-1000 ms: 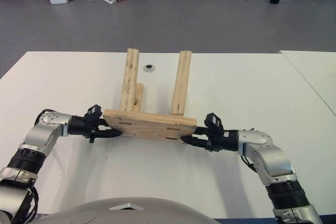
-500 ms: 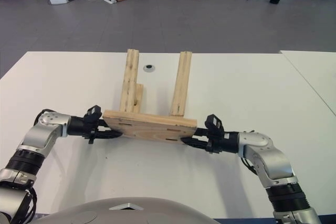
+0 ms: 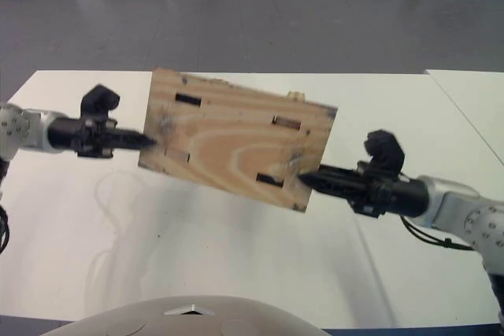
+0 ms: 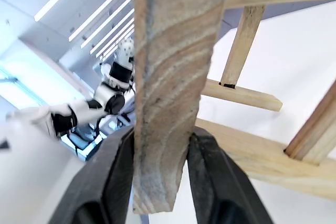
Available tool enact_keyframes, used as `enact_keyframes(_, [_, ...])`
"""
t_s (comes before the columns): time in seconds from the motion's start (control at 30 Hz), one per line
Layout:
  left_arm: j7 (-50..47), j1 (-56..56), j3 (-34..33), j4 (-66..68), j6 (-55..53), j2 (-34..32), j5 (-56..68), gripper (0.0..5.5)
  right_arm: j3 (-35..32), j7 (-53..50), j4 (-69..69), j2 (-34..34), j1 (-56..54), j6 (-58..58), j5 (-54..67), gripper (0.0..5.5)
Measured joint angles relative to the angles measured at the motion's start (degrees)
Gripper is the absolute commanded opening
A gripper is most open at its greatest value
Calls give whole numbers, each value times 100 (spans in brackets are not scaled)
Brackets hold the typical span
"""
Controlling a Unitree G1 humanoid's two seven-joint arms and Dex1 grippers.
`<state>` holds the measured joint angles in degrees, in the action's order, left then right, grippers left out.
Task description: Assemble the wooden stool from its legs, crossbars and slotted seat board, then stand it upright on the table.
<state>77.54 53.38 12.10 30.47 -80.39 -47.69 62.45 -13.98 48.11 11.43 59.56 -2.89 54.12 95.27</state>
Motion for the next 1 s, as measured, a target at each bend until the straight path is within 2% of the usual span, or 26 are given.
enact_keyframes(0.1, [-1444, 1273, -646, 1775, 180, 516, -12, 153, 295, -1725, -743, -635, -1153, 103, 967, 139])
enact_keyframes(0.27, [-4048, 1755, -1538, 3201, 1363, 1259, 28, 153, 626, -4326, -1866, -1753, -2266, -96, 1848, 139])
enact_keyframes(0.47, [-7458, 2685, -2706, 4384, 2607, 2232, 79, 153, 427, -7024, -3921, -3097, -4175, -1689, 1638, 139])
enact_keyframes(0.53, [-8475, 2843, -3139, 4481, 3335, 2811, 152, 153, 207, -7404, -4783, -3392, -4847, -2538, 1023, 139])
enact_keyframes(0.6, [-9101, 2847, -3484, 4469, 4108, 3293, 144, 153, -16, -7443, -5370, -3633, -5194, -3136, 518, 139])
enact_keyframes(0.67, [-9394, 2842, -3734, 4460, 4451, 3520, 105, 153, -209, -7443, -5588, -3802, -5313, -3455, 147, 139])
enact_keyframes(0.7, [-9427, 2822, -3763, 4432, 4454, 3605, -20, 153, -327, -7500, -5659, -3872, -5309, -3603, -64, 182])
enact_keyframes(0.87, [-9297, 2543, -3952, 4155, 4320, 3703, -226, 254, -636, -7555, -5222, -3995, -4979, -3336, -535, 294])
enact_keyframes(0.93, [-9008, 2279, -3999, 3930, 4030, 3637, -244, 298, -846, -7555, -4836, -3980, -4687, -2845, -541, 343])
enact_keyframes(1.0, [-8548, 1970, -3835, 3436, 3546, 3387, -506, 334, -1012, -7629, -4617, -3798, -4124, -2101, -589, 364])
